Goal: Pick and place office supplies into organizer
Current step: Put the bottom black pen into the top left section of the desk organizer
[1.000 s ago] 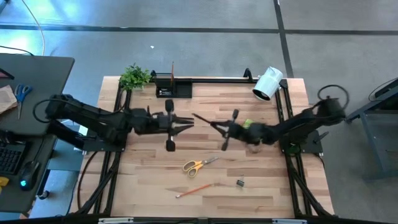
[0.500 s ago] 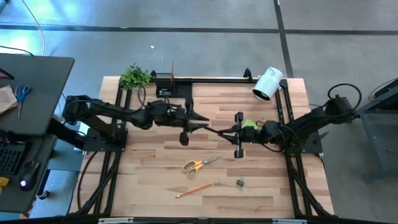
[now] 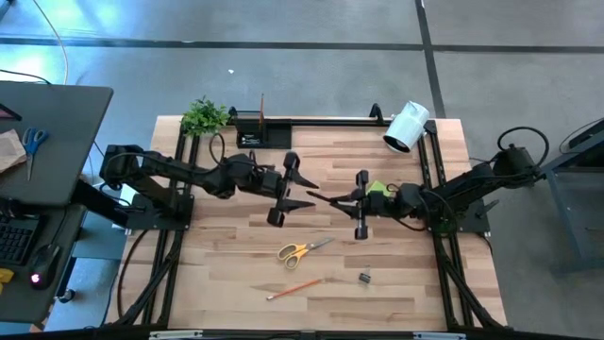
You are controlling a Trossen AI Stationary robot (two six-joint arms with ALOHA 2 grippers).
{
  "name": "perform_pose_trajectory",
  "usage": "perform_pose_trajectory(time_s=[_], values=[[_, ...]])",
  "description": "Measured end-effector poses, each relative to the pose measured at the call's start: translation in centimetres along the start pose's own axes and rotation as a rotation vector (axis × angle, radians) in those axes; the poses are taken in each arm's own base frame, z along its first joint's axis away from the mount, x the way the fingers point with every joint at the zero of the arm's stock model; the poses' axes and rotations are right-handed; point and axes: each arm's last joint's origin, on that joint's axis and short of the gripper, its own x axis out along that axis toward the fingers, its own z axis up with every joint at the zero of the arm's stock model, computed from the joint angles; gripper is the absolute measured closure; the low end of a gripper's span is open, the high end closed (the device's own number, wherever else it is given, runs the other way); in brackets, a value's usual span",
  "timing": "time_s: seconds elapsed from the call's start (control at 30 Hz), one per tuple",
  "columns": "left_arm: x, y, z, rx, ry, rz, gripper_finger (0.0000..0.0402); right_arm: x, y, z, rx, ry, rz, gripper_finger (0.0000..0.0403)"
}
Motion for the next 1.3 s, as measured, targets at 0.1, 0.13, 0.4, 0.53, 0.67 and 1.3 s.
perform_pose_trajectory(time_s=[0.1,0.13,0.4,0.53,0.67,1.3], values=[[0.2,-0.7,0.3,0.024,-0.023,-0.01,0.0235,0.0,0.0,0.0,-0.002,-0.002,-0.001,0.0377],[0.3,-1.0,0.3,0.038,-0.023,-0.004,0.0243,0.0,-0.1,0.0,-0.002,-0.003,-0.002,0.0377],[0.4,-1.4,0.3,0.068,-0.008,0.067,0.03,0.1,-0.2,0.0,-0.001,0.0,0.001,0.0379],[0.4,-1.4,0.3,0.067,-0.005,0.069,0.0329,0.1,-0.2,-0.1,-0.003,0.006,0.002,0.0379],[0.4,-1.4,0.3,0.069,-0.005,0.071,0.0359,0.1,-0.2,-0.1,0.002,0.006,0.004,0.038],[0.4,-1.2,-0.1,0.059,0.04,0.143,0.0395,0.2,-0.9,-0.8,0.036,0.061,0.018,0.0364]])
